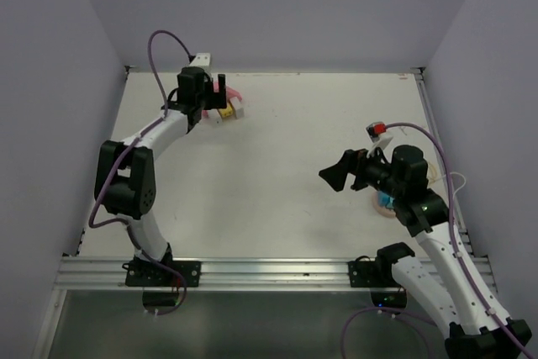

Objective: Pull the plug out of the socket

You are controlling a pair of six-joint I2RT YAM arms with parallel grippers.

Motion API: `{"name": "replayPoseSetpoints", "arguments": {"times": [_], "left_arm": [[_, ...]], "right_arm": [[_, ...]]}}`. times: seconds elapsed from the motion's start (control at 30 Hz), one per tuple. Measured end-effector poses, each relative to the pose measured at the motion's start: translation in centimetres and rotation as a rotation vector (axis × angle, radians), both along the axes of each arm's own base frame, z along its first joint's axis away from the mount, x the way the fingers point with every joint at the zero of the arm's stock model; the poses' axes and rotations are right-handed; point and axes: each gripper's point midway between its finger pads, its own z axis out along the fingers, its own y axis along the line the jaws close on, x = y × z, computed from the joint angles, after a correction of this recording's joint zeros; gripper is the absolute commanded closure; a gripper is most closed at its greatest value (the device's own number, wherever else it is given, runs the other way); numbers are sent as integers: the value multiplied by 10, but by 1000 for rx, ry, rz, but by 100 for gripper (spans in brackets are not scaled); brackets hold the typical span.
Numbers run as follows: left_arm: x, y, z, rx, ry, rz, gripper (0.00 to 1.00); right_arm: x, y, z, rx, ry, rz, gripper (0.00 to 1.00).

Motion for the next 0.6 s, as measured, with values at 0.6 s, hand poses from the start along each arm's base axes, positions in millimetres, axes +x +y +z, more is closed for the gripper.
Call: {"name": "replayPoseSetpoints", "arguments": {"times": [0.6], "left_arm": [[56,-10,-36,142,-51,-551,24]], "right_arm": [[0,16,-15,14,81,90,1]]}}
